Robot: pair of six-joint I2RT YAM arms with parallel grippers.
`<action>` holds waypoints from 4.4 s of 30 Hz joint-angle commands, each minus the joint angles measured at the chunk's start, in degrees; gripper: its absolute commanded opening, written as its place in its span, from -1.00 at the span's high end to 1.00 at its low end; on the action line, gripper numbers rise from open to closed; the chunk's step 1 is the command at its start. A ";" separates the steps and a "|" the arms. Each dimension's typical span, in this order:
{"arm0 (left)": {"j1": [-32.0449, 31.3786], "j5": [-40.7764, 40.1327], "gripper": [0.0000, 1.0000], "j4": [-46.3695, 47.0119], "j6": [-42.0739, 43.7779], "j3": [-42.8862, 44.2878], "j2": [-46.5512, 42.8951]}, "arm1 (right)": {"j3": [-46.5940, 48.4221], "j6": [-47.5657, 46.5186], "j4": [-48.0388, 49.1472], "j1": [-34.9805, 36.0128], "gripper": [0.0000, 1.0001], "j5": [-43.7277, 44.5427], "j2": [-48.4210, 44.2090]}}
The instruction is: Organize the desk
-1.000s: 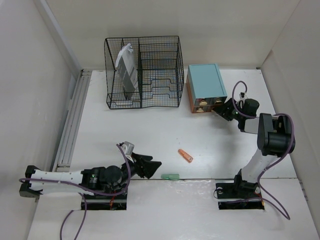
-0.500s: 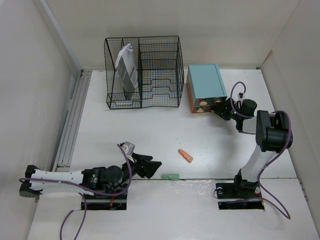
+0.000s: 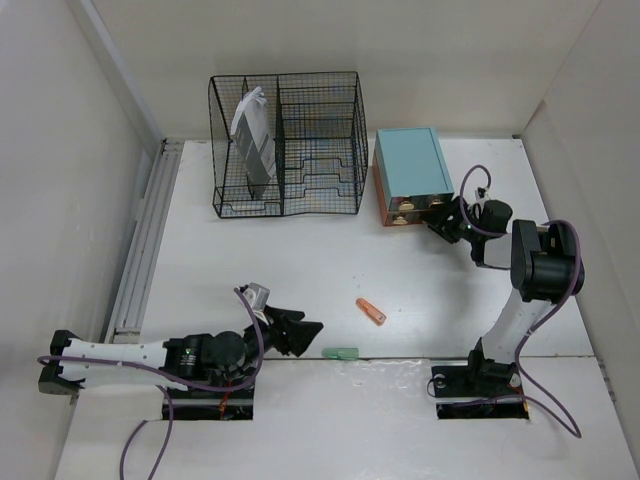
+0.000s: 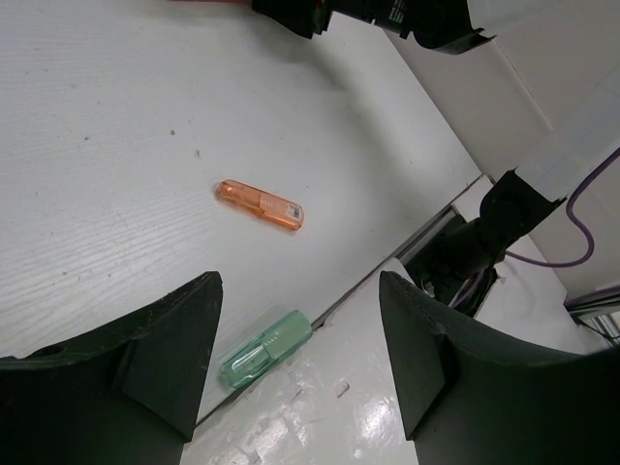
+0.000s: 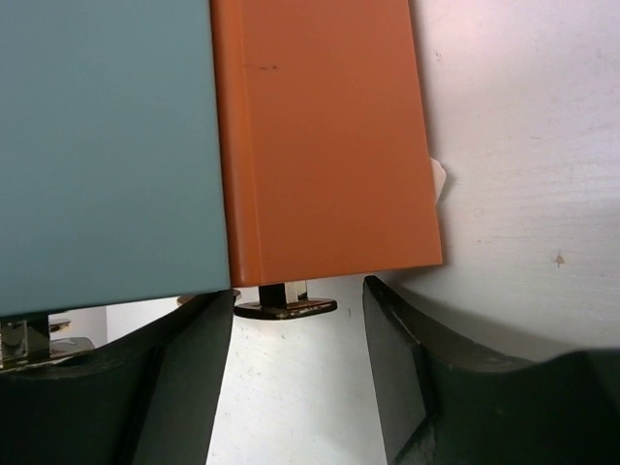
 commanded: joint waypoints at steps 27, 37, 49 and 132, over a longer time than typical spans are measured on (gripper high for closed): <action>-0.27 -0.92 -0.22 1.91 0.98 1.93 0.66 | -0.42 -0.20 7.36 -1.71 0.33 -2.63 -0.82; -0.27 -0.92 -0.22 1.91 0.98 1.93 -0.48 | -6.56 -8.54 -3.89 -3.29 0.33 -9.39 -6.18; -0.27 -0.92 -0.22 3.05 2.03 1.93 0.05 | -6.48 -20.24 -23.32 -6.01 -0.02 -10.54 -12.52; -0.79 18.50 -0.08 -5.39 -5.88 7.47 20.17 | 28.94 -62.78 -90.65 61.75 0.30 37.63 1.98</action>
